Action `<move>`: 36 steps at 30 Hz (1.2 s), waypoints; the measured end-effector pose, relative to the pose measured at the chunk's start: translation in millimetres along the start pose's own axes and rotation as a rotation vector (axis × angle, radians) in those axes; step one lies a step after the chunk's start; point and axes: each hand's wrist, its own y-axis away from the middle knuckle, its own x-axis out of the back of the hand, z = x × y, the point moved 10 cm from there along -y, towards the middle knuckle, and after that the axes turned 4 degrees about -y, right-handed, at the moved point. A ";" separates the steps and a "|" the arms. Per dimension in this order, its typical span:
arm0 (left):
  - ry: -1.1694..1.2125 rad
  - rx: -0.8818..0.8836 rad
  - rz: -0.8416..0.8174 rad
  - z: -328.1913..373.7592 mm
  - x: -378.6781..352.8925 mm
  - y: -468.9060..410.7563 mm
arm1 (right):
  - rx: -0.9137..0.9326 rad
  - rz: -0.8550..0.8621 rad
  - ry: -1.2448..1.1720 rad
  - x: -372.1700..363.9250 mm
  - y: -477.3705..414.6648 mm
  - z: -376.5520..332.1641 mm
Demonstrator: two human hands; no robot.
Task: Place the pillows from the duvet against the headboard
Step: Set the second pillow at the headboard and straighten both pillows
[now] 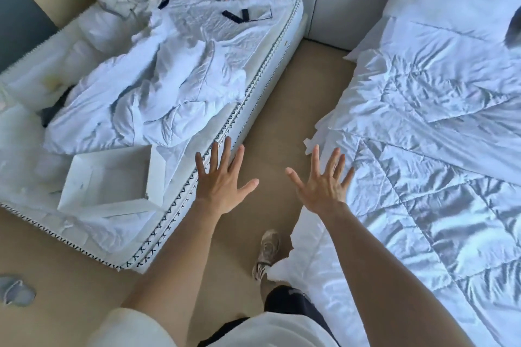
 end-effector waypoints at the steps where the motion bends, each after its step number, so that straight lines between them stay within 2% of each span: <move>1: -0.009 -0.021 0.004 5.1 4.8 -22.7 | -0.019 0.004 -0.006 6.0 -18.2 2.4; 9: -0.014 -0.128 0.014 48.1 38.2 -178.5 | -0.153 0.095 -0.071 64.4 -155.4 22.3; 19: 0.011 -0.259 0.029 80.2 51.7 -348.2 | -0.251 0.080 -0.066 101.9 -287.5 27.0; 36: 0.009 -0.496 0.005 129.2 122.0 -672.7 | -0.501 0.129 -0.095 194.3 -531.7 19.9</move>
